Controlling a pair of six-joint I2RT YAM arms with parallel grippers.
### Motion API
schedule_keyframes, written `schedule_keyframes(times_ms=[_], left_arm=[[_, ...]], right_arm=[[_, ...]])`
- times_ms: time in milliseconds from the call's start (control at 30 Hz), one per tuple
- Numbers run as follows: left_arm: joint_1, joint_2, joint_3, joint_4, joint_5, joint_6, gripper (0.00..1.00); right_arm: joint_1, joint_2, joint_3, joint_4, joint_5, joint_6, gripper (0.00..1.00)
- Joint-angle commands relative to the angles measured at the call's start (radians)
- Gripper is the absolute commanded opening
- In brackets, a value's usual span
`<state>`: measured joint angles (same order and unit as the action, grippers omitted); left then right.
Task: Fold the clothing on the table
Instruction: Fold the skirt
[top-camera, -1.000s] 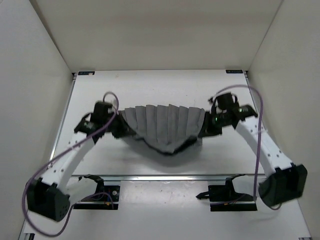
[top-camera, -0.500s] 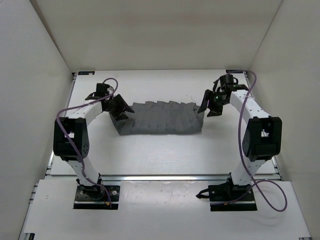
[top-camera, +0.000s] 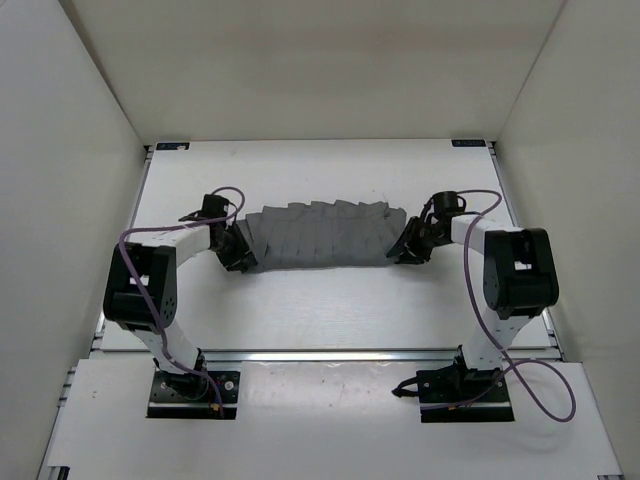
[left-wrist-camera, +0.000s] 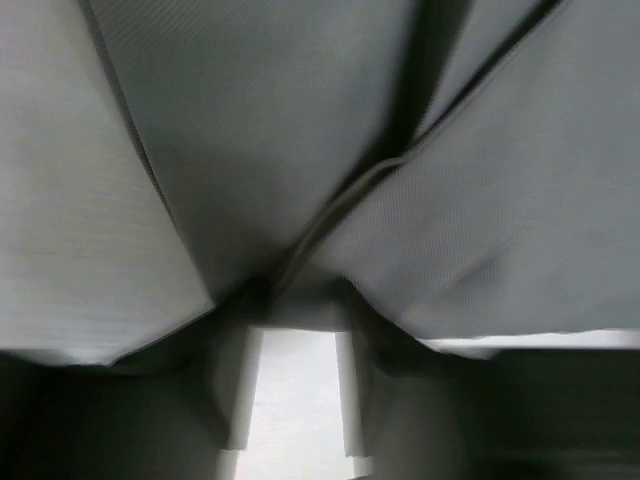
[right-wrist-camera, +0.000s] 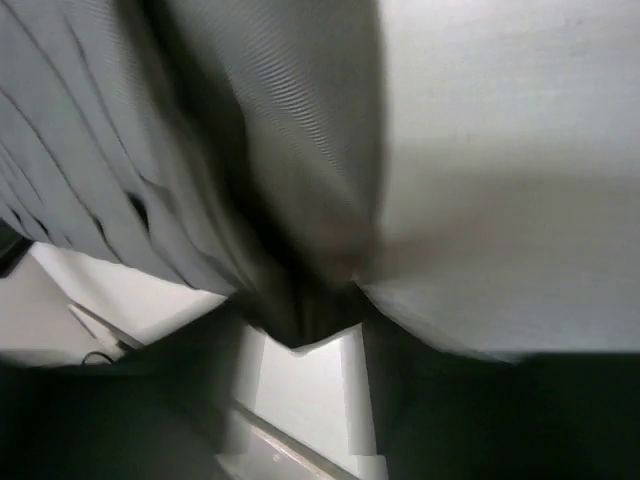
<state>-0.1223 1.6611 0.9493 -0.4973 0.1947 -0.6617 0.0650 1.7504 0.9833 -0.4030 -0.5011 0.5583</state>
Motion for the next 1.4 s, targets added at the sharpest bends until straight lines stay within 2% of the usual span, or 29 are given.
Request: schedule_keyframes(times_ms=[0,33,67,100,167,300,433,500,600,733,867,1000,1133,1267,1300,1367], left_arm=[[-0.030,0.034,-0.017,0.023,-0.031,0.025,0.40],[-0.033,0.048,-0.018,0.026,-0.031,0.034,0.30],[-0.045,0.048,-0.015,0.023,-0.028,0.028,0.06],[-0.062,0.051,-0.012,0.025,-0.034,0.027,0.00],[-0.101,0.043,-0.012,0.035,-0.023,0.011,0.00],[-0.238,0.051,0.008,0.100,0.002,-0.077,0.00],[-0.339,0.116,0.067,0.157,0.026,-0.160,0.00],[-0.376,0.160,0.110,0.161,0.031,-0.186,0.00],[-0.387,0.206,0.137,0.169,0.051,-0.208,0.00],[-0.381,0.204,0.131,0.178,0.049,-0.228,0.00],[-0.353,0.175,0.112,0.172,0.060,-0.214,0.00],[-0.335,0.155,0.079,0.167,0.057,-0.188,0.00],[-0.310,0.138,0.040,0.186,0.084,-0.188,0.00],[-0.297,0.094,0.013,0.183,0.104,-0.188,0.21],[-0.283,0.063,0.009,0.190,0.109,-0.202,0.32],[-0.254,-0.035,-0.027,0.207,0.109,-0.223,0.37]], right_arm=[[-0.002,0.047,0.003,0.113,-0.054,0.042,0.25],[-0.013,0.037,0.000,0.106,-0.048,0.037,0.13],[-0.028,0.028,-0.014,0.093,-0.044,0.025,0.00],[-0.057,0.000,-0.024,0.075,-0.031,0.009,0.00],[-0.117,-0.046,-0.032,0.023,0.007,-0.056,0.00],[-0.209,-0.072,0.092,-0.233,0.182,-0.248,0.00],[-0.165,-0.153,0.236,-0.368,0.291,-0.291,0.00],[-0.049,-0.183,0.310,-0.398,0.326,-0.273,0.00],[0.150,-0.190,0.397,-0.358,0.282,-0.227,0.00],[0.384,-0.123,0.400,-0.151,0.179,-0.138,0.00],[0.510,0.067,0.431,-0.066,0.118,-0.098,0.00],[0.571,0.249,0.514,-0.098,0.078,-0.130,0.00],[0.619,0.330,0.543,-0.126,0.079,-0.144,0.00],[0.627,0.354,0.534,-0.119,0.090,-0.139,0.00],[0.628,0.359,0.532,-0.126,0.108,-0.135,0.00],[0.630,0.359,0.546,-0.155,0.150,-0.130,0.00]])
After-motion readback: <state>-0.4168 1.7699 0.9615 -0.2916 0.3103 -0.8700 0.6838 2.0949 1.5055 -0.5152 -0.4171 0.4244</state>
